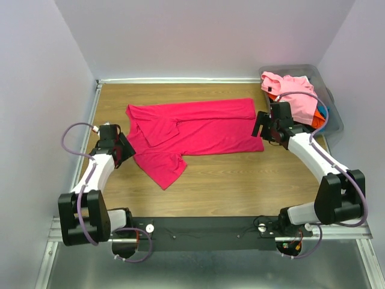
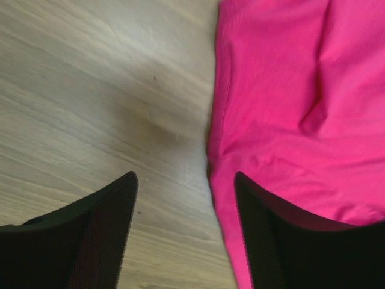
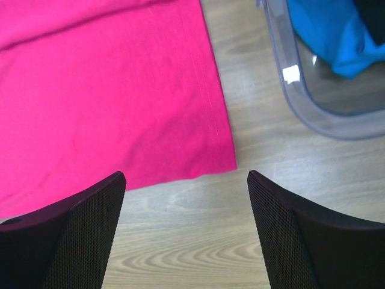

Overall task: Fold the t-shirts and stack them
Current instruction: Fold the tshirt

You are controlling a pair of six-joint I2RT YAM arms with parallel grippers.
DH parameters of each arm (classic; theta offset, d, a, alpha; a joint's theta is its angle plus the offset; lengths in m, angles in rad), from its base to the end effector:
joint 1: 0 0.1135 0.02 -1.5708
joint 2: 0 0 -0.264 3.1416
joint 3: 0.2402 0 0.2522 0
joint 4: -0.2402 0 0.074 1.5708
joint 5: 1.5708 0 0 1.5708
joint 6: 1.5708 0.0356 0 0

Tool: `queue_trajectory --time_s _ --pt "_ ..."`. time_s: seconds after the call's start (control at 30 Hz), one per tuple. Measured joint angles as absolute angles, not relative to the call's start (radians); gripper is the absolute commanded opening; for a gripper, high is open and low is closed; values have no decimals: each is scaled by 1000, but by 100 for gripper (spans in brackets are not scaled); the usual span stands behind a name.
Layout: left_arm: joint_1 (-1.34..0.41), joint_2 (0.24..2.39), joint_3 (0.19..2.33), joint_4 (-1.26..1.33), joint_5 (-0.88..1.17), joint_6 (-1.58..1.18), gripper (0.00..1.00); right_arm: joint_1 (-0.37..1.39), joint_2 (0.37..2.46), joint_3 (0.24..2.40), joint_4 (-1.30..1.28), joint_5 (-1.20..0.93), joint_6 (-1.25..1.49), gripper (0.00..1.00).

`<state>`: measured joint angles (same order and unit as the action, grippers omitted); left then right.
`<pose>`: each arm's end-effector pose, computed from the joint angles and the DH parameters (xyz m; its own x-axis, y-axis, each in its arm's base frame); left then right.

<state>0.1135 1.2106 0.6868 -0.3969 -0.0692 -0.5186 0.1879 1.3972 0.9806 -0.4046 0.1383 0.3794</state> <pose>0.2336 0.0291 0.2028 -0.6103 -0.5672 -0.5530 -0.5263 0.8121 -0.2522 0.2928 0.0507 0.2493 -0.7023 0.2399 -0.6703 0.1802 0.9708 0.1586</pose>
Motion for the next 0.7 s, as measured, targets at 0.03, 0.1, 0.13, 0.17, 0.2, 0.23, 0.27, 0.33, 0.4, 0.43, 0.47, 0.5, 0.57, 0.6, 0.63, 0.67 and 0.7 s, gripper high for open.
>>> queue_trajectory --time_s 0.03,0.1,0.13,0.17,0.2,0.23,0.27,0.33,0.4,0.43,0.47,0.5,0.57,0.6,0.63,0.67,0.7 --pt "105 1226 684 -399 -68 -522 70 188 1397 972 -405 138 387 88" --pt "81 1274 687 -400 -70 -528 70 188 1397 950 -403 138 399 88" --pt "75 1291 690 -400 -70 -529 70 188 1397 931 -406 137 405 87" --pt "68 1308 694 -400 -70 -531 70 188 1397 919 -407 137 408 87" --pt "58 1328 701 -398 -70 -533 70 188 1397 909 -407 137 411 87" --pt "50 1341 707 -398 -70 -536 70 188 1397 897 -408 138 411 87" --pt "43 1357 713 -395 -72 -540 69 188 1397 890 -408 138 411 87" --pt "37 1378 723 -391 -73 -543 69 188 1396 883 -408 138 412 87" --pt "33 1411 741 -387 -81 -546 68 188 1393 877 -408 137 412 86" --pt "30 1427 748 -382 -88 -548 68 188 1393 876 -408 137 414 86" --pt "30 1433 752 -382 -91 -549 68 188 1393 876 -408 137 417 86" --pt "30 1438 758 -384 -99 -551 68 188 1393 875 -408 135 418 86" --pt "30 1438 765 -383 -113 -554 66 188 1393 875 -408 132 419 86" --pt "30 1438 768 -384 -120 -556 66 188 1393 874 -408 132 419 86" --pt "30 1438 772 -384 -128 -559 65 188 1393 873 -408 132 419 86" --pt "30 1438 773 -383 -133 -561 65 188 1393 872 -408 132 419 86" --pt "30 1436 774 -383 -139 -563 65 188 1393 871 -408 131 419 86"
